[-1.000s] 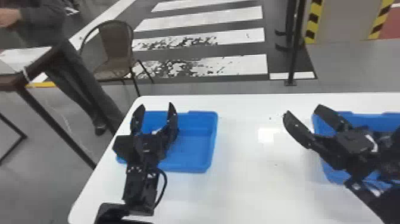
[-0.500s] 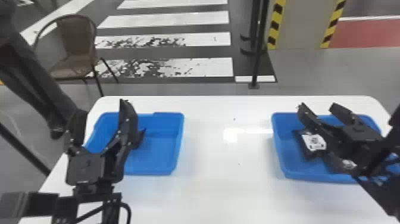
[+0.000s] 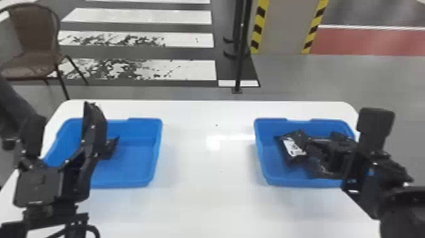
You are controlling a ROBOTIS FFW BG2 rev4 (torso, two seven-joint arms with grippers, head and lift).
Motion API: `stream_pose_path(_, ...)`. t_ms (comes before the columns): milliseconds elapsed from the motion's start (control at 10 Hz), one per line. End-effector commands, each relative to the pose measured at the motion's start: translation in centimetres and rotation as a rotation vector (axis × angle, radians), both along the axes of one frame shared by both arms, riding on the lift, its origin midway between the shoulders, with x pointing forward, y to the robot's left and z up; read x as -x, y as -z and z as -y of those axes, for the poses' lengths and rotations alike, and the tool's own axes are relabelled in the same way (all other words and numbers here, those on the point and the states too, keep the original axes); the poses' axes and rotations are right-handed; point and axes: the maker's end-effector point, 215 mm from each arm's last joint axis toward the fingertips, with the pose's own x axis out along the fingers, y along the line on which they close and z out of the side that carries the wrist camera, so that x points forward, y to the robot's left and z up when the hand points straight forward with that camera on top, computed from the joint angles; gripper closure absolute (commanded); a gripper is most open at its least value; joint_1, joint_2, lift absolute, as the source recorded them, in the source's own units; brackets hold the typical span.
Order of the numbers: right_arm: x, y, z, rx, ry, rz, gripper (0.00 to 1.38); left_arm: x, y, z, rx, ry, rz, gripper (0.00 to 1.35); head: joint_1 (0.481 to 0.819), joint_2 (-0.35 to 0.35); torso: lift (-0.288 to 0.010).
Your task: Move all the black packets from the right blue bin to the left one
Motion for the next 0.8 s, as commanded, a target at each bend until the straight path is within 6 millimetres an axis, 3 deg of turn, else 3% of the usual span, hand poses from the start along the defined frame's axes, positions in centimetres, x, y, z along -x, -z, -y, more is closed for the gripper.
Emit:
stream_pose_path(0, -1.4, 2.5, 0.4, -0.011, 0.009, -0.049, 0.15, -0.1, 0.5, 0.1, -0.002, 0.004, -0.017, 0.11, 0.695, -0.035, -0.14)
stream_pose_path(100, -2.1, 3.9, 0.3, -0.023, 0.007, -0.078, 0.04, -0.1, 0.6, -0.1, -0.001, 0.0, -0.019, 0.11, 0.695, -0.037, -0.14)
stream_pose_path(400, -4.1, 6.8, -1.1, -0.031, -0.023, -0.131, 0.05, 0.0, 0.5, -0.1, -0.001, -0.001, -0.017, 0.11, 0.695, -0.033, -0.14)
stream_pose_path(700, -5.4, 7.8, -2.5, -0.028, -0.055, -0.138, 0.05, -0.5, 1.5, -0.5, 0.047, 0.007, -0.048, 0.11, 0.695, -0.006, -0.14)
